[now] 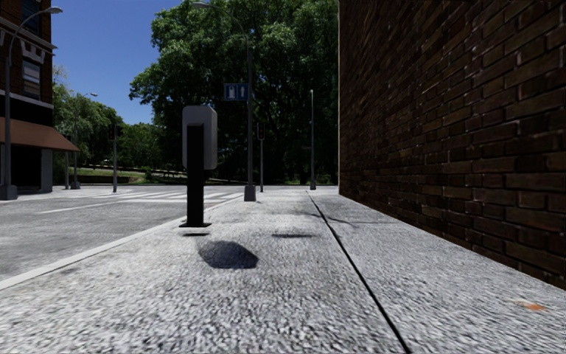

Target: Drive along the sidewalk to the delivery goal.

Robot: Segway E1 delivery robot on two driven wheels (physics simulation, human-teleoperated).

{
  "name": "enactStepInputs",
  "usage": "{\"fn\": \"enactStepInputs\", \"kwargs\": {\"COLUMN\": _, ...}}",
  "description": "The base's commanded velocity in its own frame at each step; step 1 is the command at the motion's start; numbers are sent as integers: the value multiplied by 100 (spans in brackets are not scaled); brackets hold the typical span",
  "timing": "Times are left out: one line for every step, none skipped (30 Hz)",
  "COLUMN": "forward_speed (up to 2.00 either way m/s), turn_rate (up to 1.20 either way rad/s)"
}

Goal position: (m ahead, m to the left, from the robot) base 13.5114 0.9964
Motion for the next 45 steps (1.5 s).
{"fn": "enactStepInputs", "kwargs": {"forward_speed": 200, "turn_rate": 0}}
{"fn": "enactStepInputs", "kwargs": {"forward_speed": 200, "turn_rate": 0}}
{"fn": "enactStepInputs", "kwargs": {"forward_speed": 200, "turn_rate": 0}}
{"fn": "enactStepInputs", "kwargs": {"forward_speed": 200, "turn_rate": 0}}
{"fn": "enactStepInputs", "kwargs": {"forward_speed": 200, "turn_rate": 0}}
{"fn": "enactStepInputs", "kwargs": {"forward_speed": 200, "turn_rate": 0}}
{"fn": "enactStepInputs", "kwargs": {"forward_speed": 200, "turn_rate": 0}}
{"fn": "enactStepInputs", "kwargs": {"forward_speed": 200, "turn_rate": 0}}
{"fn": "enactStepInputs", "kwargs": {"forward_speed": 200, "turn_rate": 0}}
{"fn": "enactStepInputs", "kwargs": {"forward_speed": 200, "turn_rate": 0}}
{"fn": "enactStepInputs", "kwargs": {"forward_speed": 200, "turn_rate": 0}}
{"fn": "enactStepInputs", "kwargs": {"forward_speed": 200, "turn_rate": 0}}
{"fn": "enactStepInputs", "kwargs": {"forward_speed": 200, "turn_rate": 0}}
{"fn": "enactStepInputs", "kwargs": {"forward_speed": 200, "turn_rate": 0}}
{"fn": "enactStepInputs", "kwargs": {"forward_speed": 200, "turn_rate": 0}}
{"fn": "enactStepInputs", "kwargs": {"forward_speed": 200, "turn_rate": 0}}
{"fn": "enactStepInputs", "kwargs": {"forward_speed": 200, "turn_rate": 0}}
{"fn": "enactStepInputs", "kwargs": {"forward_speed": 200, "turn_rate": 0}}
{"fn": "enactStepInputs", "kwargs": {"forward_speed": 200, "turn_rate": 0}}
{"fn": "enactStepInputs", "kwargs": {"forward_speed": 200, "turn_rate": 0}}
{"fn": "enactStepInputs", "kwargs": {"forward_speed": 200, "turn_rate": 0}}
{"fn": "enactStepInputs", "kwargs": {"forward_speed": 200, "turn_rate": 0}}
{"fn": "enactStepInputs", "kwargs": {"forward_speed": 200, "turn_rate": 0}}
{"fn": "enactStepInputs", "kwargs": {"forward_speed": 200, "turn_rate": 0}}
{"fn": "enactStepInputs", "kwargs": {"forward_speed": 200, "turn_rate": 0}}
{"fn": "enactStepInputs", "kwargs": {"forward_speed": 200, "turn_rate": 0}}
{"fn": "enactStepInputs", "kwargs": {"forward_speed": 200, "turn_rate": 0}}
{"fn": "enactStepInputs", "kwargs": {"forward_speed": 200, "turn_rate": 0}}
{"fn": "enactStepInputs", "kwargs": {"forward_speed": 200, "turn_rate": 0}}
{"fn": "enactStepInputs", "kwargs": {"forward_speed": 200, "turn_rate": 0}}
{"fn": "enactStepInputs", "kwargs": {"forward_speed": 200, "turn_rate": 0}}
{"fn": "enactStepInputs", "kwargs": {"forward_speed": 200, "turn_rate": 0}}
{"fn": "enactStepInputs", "kwargs": {"forward_speed": 200, "turn_rate": 0}}
{"fn": "enactStepInputs", "kwargs": {"forward_speed": 200, "turn_rate": 0}}
{"fn": "enactStepInputs", "kwargs": {"forward_speed": 200, "turn_rate": 0}}
{"fn": "enactStepInputs", "kwargs": {"forward_speed": 200, "turn_rate": 0}}
{"fn": "enactStepInputs", "kwargs": {"forward_speed": 200, "turn_rate": 0}}
{"fn": "enactStepInputs", "kwargs": {"forward_speed": 200, "turn_rate": 0}}
{"fn": "enactStepInputs", "kwargs": {"forward_speed": 200, "turn_rate": 0}}
{"fn": "enactStepInputs", "kwargs": {"forward_speed": 200, "turn_rate": 0}}
{"fn": "enactStepInputs", "kwargs": {"forward_speed": 200, "turn_rate": 0}}
{"fn": "enactStepInputs", "kwargs": {"forward_speed": 200, "turn_rate": 0}}
{"fn": "enactStepInputs", "kwargs": {"forward_speed": 200, "turn_rate": 0}}
{"fn": "enactStepInputs", "kwargs": {"forward_speed": 200, "turn_rate": 0}}
{"fn": "enactStepInputs", "kwargs": {"forward_speed": 200, "turn_rate": 0}}
